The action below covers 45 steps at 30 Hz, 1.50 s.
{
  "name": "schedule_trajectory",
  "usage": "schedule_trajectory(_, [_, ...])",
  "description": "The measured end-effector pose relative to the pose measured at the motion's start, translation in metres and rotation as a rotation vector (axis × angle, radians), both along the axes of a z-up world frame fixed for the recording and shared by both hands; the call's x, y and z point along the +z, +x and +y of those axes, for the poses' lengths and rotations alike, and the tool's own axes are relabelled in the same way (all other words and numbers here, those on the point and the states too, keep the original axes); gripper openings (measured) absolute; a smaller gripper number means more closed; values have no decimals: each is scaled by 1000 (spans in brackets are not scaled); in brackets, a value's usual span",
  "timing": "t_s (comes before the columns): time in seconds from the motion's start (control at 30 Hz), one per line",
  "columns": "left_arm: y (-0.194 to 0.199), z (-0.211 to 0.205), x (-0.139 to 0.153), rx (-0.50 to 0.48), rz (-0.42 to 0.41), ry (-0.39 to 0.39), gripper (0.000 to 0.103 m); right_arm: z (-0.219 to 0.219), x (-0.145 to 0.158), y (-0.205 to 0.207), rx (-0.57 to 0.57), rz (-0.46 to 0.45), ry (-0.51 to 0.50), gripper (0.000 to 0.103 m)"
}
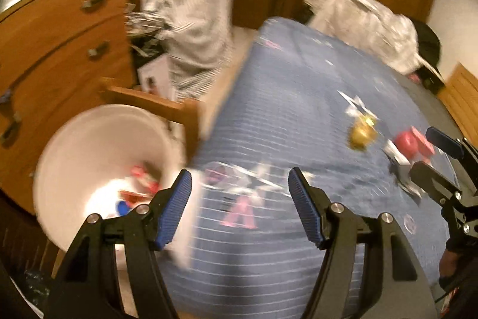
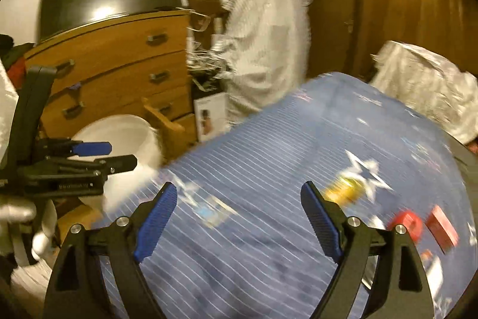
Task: Collect trash
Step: 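Move both open tools back over the trash on the bed, then grasp the white barcode wrapper with the left tool while the right tool grasps the clear plastic lid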
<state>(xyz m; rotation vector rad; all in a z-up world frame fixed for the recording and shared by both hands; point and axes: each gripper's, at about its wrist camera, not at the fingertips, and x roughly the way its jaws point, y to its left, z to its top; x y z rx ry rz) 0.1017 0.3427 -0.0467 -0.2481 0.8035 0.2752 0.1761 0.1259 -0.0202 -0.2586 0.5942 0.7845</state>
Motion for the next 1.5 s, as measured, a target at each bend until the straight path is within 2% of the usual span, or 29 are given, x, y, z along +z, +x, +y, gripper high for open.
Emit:
schedule_trajectory(0.13, [25,-52,-26,-110,47,-33,64,-97,-39,29,-147,69,-16,85])
schedule_trajectory(0.27, [42,-95,-43,-175,73,-65,64,-180,-79,55,-295,113,-28,85])
schedule_trajectory(0.33, [51,-114,-49,-210,87,-70,64,-214,-99,65,-346,125,-32,85])
schedule_trajectory(0.43, [61,-135,-54,-244,101,-79,64,-240,-124,82,-374,142,-30,85])
schedule_trajectory(0.6, [66,-161,-59,-281,123,-78,64,-235,-153,105,-316,199,-50,85])
schedule_trajectory(0.7, [67,-164,-61,-284,132,-80,64,-221,-149,97,-245,190,-35,85])
schedule_trajectory(0.8, [69,-158,-63,-264,139,-93,64,-201,-137,77,-105,195,24,85])
schedule_trajectory(0.9, [70,-156,-62,-251,138,-108,64,-183,-132,60,85,288,88,85])
schedule_trajectory(0.93, [70,-155,-62,-251,138,-108,64,-182,-129,58,104,301,111,85])
schedule_trajectory(1.0, [70,-155,-62,-250,140,-104,66,-192,-122,59,88,299,169,85])
schedule_trajectory(1.07, [70,-152,-62,-246,139,-107,68,-213,-119,73,-27,281,206,85])
schedule_trajectory(1.17, [71,-152,-64,-246,141,-119,68,-235,-138,101,-226,355,198,84])
schedule_trajectory(1.23, [75,-158,-65,-258,144,-120,68,-233,-152,105,-224,411,194,83])
schedule_trajectory(1.3, [77,-164,-67,-267,147,-121,68,-219,-159,101,-150,444,200,83])
schedule_trajectory(1.33, [80,-168,-68,-273,150,-121,68,-212,-160,93,-88,456,227,83])
schedule_trajectory(1.4, [84,-174,-69,-285,154,-122,68,-212,-155,82,-37,458,276,82])
schedule_trajectory(1.5, [95,-190,-70,-313,159,-119,68,-230,-145,72,-73,441,333,82])
